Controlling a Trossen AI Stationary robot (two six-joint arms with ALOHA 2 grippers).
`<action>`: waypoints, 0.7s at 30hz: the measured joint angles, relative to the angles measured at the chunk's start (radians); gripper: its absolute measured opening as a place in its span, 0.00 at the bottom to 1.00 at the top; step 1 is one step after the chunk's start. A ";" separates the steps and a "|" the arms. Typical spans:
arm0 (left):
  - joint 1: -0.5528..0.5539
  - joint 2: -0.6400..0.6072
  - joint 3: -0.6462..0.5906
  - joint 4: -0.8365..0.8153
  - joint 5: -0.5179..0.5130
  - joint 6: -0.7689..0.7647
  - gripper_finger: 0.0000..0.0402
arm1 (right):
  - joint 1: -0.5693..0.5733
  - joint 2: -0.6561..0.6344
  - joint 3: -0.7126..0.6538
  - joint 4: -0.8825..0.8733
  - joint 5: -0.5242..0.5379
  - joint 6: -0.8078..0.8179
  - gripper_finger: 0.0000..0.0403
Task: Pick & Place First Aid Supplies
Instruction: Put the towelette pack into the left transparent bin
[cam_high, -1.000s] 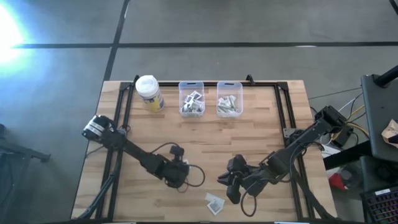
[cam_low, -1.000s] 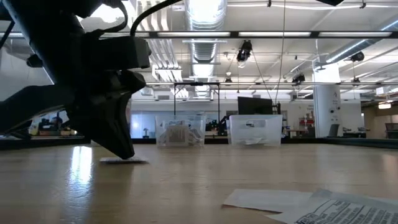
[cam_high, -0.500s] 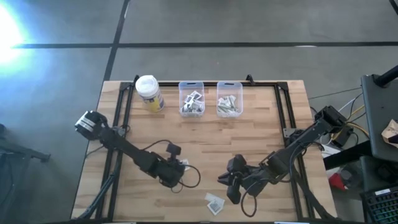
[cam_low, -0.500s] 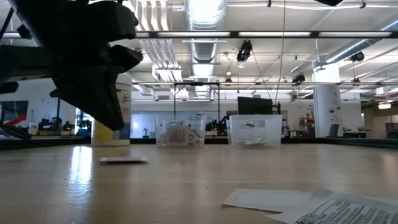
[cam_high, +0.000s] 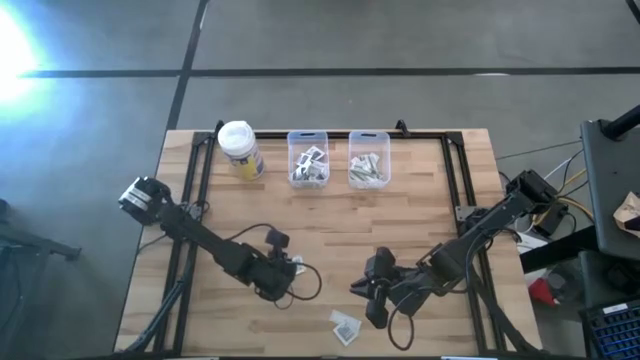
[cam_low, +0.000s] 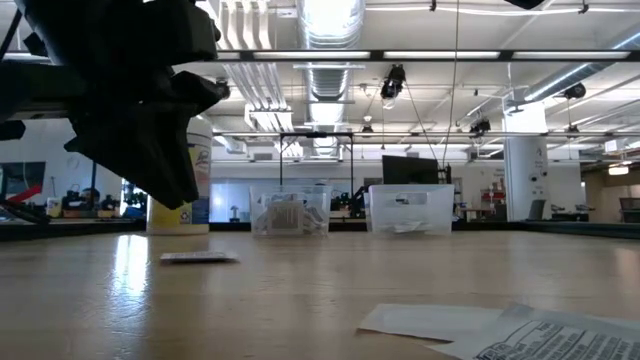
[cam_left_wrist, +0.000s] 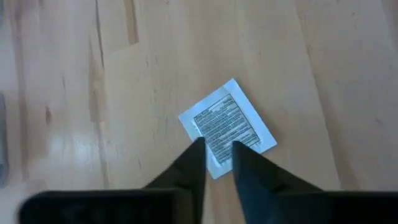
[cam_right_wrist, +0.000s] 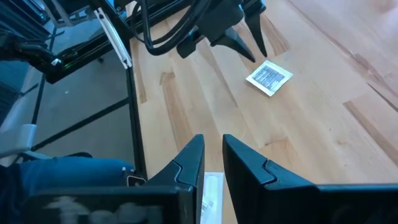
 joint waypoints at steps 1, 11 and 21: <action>0.000 0.000 0.000 -0.001 0.006 -0.009 0.22 | 0.000 0.000 0.000 0.000 0.000 -0.001 0.14; -0.026 -0.001 0.004 0.008 0.126 -0.113 0.49 | 0.000 0.000 0.000 0.000 0.000 -0.009 0.14; -0.096 0.002 -0.004 0.076 0.078 -0.042 0.49 | 0.000 0.000 0.000 0.001 0.001 -0.006 0.14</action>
